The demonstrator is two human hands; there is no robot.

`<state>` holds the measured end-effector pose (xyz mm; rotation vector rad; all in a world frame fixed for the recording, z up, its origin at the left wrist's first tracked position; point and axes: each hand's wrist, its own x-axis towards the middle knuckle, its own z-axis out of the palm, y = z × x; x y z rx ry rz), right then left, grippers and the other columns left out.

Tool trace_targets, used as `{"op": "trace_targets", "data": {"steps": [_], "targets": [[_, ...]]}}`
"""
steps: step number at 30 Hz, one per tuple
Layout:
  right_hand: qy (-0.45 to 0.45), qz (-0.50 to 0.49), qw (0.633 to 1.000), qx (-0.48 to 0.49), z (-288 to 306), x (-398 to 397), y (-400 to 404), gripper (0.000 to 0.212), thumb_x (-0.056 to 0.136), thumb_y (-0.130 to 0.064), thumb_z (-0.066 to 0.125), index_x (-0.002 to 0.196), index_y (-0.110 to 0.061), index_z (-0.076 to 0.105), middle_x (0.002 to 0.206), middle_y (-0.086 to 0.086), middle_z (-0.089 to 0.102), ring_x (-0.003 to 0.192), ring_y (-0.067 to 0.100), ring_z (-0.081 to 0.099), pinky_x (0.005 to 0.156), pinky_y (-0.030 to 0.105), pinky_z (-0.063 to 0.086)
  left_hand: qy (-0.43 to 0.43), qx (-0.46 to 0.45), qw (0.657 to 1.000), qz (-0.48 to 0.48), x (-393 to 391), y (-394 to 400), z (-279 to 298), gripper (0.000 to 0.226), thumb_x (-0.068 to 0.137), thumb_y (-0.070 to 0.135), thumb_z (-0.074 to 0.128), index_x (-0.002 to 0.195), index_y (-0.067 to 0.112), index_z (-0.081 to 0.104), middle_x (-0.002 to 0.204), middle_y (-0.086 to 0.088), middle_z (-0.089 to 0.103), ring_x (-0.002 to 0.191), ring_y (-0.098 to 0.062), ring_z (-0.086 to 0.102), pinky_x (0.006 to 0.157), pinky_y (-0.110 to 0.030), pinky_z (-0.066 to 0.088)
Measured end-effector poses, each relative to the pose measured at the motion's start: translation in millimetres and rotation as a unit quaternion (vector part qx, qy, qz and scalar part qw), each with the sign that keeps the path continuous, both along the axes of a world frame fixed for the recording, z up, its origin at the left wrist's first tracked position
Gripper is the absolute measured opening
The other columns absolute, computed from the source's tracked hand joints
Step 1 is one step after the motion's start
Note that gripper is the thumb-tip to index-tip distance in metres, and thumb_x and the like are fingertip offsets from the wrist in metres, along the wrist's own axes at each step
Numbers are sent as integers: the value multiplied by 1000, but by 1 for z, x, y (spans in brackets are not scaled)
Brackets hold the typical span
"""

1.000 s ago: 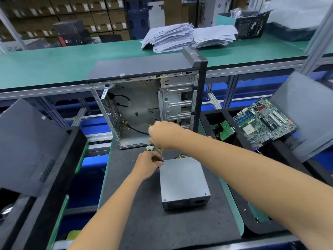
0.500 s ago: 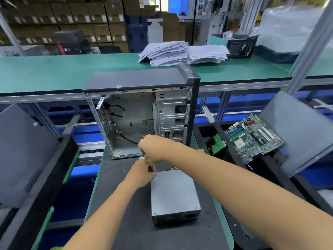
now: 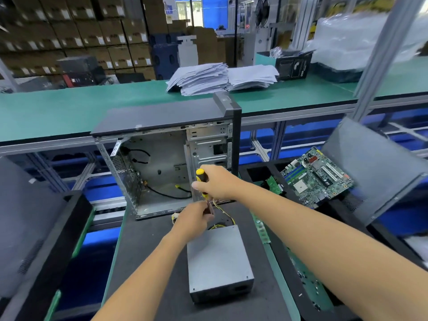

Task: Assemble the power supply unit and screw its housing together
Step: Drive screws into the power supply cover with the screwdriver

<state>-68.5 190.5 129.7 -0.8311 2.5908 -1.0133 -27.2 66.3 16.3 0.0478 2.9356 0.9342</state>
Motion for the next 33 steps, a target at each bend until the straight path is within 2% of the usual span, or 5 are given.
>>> {"op": "trace_targets", "data": {"steps": [4,18,24,28,33], "targets": [[23,-32,999,-4,-7,-6,25,27,96,-28,54,75,-20,38,71,-2,48,58,13,42,55,25,35,18,4,1000,-14,-16,15,-4,6,87,20,61,83,23,61,76,9,61,72,-14,56,57,-25,41],[25,-61,994,86,-49,-52,56,28,96,-32,52,75,-21,37,69,-1,47,58,15,45,51,28,32,-93,-72,993,12,-67,19,-50,17,87,6,58,92,12,72,94,-2,69,87,-19,61,80,-29,50],[-2,-38,995,95,-60,-63,55,26,96,-33,52,79,-20,38,70,-3,43,59,11,42,49,26,28,-130,-74,989,3,-89,35,-62,19,78,8,66,68,20,55,79,-1,59,74,-17,52,64,-27,40],[-17,-27,995,92,-61,-66,54,28,96,-31,54,75,-21,38,70,-2,45,58,11,42,49,25,29,-154,-103,983,-6,-100,44,-67,14,79,12,65,91,11,58,96,-8,62,90,-25,58,75,-34,47],[-19,-18,996,89,-59,-70,56,24,95,-30,55,81,-13,45,71,1,48,58,14,45,50,26,33,-169,-120,978,1,-109,48,-71,8,84,9,59,88,13,53,101,-10,61,88,-23,54,75,-32,44]]}}
